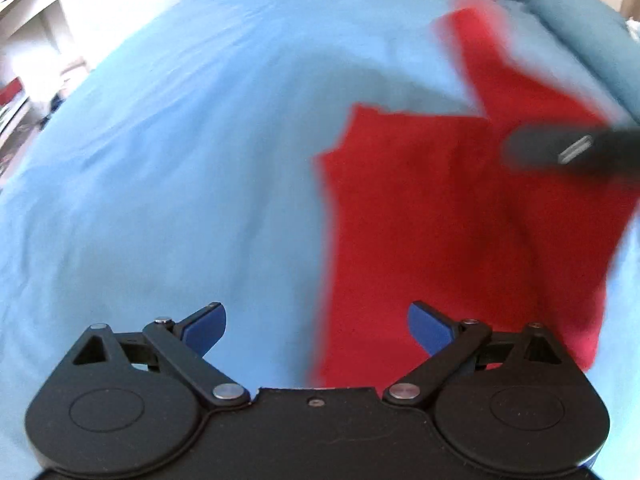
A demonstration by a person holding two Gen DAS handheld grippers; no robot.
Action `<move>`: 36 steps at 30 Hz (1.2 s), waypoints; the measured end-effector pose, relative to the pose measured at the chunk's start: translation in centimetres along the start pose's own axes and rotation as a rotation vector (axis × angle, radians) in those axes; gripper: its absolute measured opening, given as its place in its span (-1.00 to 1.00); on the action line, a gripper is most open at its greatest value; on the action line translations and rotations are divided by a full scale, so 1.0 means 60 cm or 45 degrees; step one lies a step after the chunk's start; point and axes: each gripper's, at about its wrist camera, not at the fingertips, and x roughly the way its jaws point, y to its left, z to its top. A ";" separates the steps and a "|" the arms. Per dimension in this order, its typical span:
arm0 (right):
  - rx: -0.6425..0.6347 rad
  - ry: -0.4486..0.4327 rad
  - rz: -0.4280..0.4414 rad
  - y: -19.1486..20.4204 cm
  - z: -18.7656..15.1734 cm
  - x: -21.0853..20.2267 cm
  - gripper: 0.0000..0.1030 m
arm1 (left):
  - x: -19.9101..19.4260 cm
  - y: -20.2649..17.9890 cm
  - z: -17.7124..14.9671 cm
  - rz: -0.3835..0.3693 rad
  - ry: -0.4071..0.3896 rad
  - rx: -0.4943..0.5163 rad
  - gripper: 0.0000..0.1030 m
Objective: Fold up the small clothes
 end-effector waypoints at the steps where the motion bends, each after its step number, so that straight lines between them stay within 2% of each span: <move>1: -0.029 0.081 0.002 0.024 -0.014 0.044 -0.45 | 0.003 0.020 -0.014 0.004 0.010 -0.004 0.93; 3: -0.055 0.213 -0.026 0.052 -0.049 0.117 -0.45 | 0.012 0.052 -0.041 0.003 0.042 -0.016 0.93; 4: -0.063 0.240 -0.055 0.059 -0.066 0.141 -0.43 | 0.016 0.063 -0.054 -0.003 0.056 -0.023 0.93; 5: -0.083 0.218 -0.079 0.063 -0.075 0.152 -0.41 | 0.019 0.072 -0.064 -0.018 0.065 -0.031 0.93; 6: -0.100 0.187 -0.092 0.069 -0.078 0.150 -0.34 | 0.020 0.077 -0.071 -0.033 0.068 -0.038 0.93; 7: -0.112 0.172 -0.082 0.073 -0.077 0.145 -0.07 | 0.019 0.079 -0.076 -0.049 0.065 -0.043 0.93; 8: -0.117 0.161 -0.055 0.076 -0.074 0.135 0.15 | 0.018 0.081 -0.079 -0.067 0.059 -0.044 0.93; 9: -0.123 0.129 -0.035 0.078 -0.072 0.120 0.49 | 0.014 0.078 -0.082 -0.084 0.051 -0.043 0.93; 11: -0.148 0.030 -0.003 0.078 -0.059 0.083 0.57 | 0.003 0.072 -0.079 -0.118 0.031 -0.034 0.93; 13: -0.139 -0.061 -0.023 0.060 -0.048 0.025 0.68 | -0.013 0.059 -0.071 -0.156 -0.003 -0.029 0.93; 14: -0.135 -0.101 -0.063 0.049 -0.048 -0.004 0.77 | -0.021 0.053 -0.068 -0.176 -0.018 -0.029 0.93; 15: -0.136 -0.135 -0.129 0.037 -0.054 -0.034 0.96 | -0.029 0.048 -0.064 -0.199 -0.032 -0.026 0.93; 16: -0.135 -0.160 -0.220 0.022 -0.066 -0.062 1.00 | -0.034 0.042 -0.060 -0.216 -0.040 -0.025 0.93; 20: -0.118 -0.073 -0.432 -0.032 -0.159 -0.096 1.00 | -0.031 0.011 -0.047 -0.243 -0.048 -0.026 0.94; 23: -0.099 0.024 -0.487 -0.047 -0.236 -0.079 1.00 | -0.019 -0.002 -0.046 -0.225 -0.039 -0.050 0.93; 26: -0.058 0.040 -0.518 -0.055 -0.283 -0.066 1.00 | -0.009 -0.010 -0.040 -0.212 -0.037 -0.081 0.93; 30: -0.001 0.025 -0.591 -0.063 -0.290 -0.039 0.98 | 0.000 -0.009 -0.042 -0.191 -0.031 -0.091 0.93; 31: -0.009 0.032 -0.613 -0.066 -0.292 -0.035 0.86 | -0.001 -0.007 -0.042 -0.185 -0.031 -0.092 0.93; 32: -0.010 0.031 -0.620 -0.061 -0.283 -0.025 0.83 | -0.005 -0.003 -0.043 -0.179 -0.033 -0.093 0.93; 34: 0.005 -0.011 -0.656 -0.057 -0.273 -0.031 0.73 | -0.001 -0.003 -0.037 -0.164 -0.039 -0.102 0.93; 36: 0.045 -0.067 -0.685 -0.061 -0.268 -0.049 0.73 | 0.002 0.004 -0.037 -0.139 -0.040 -0.113 0.93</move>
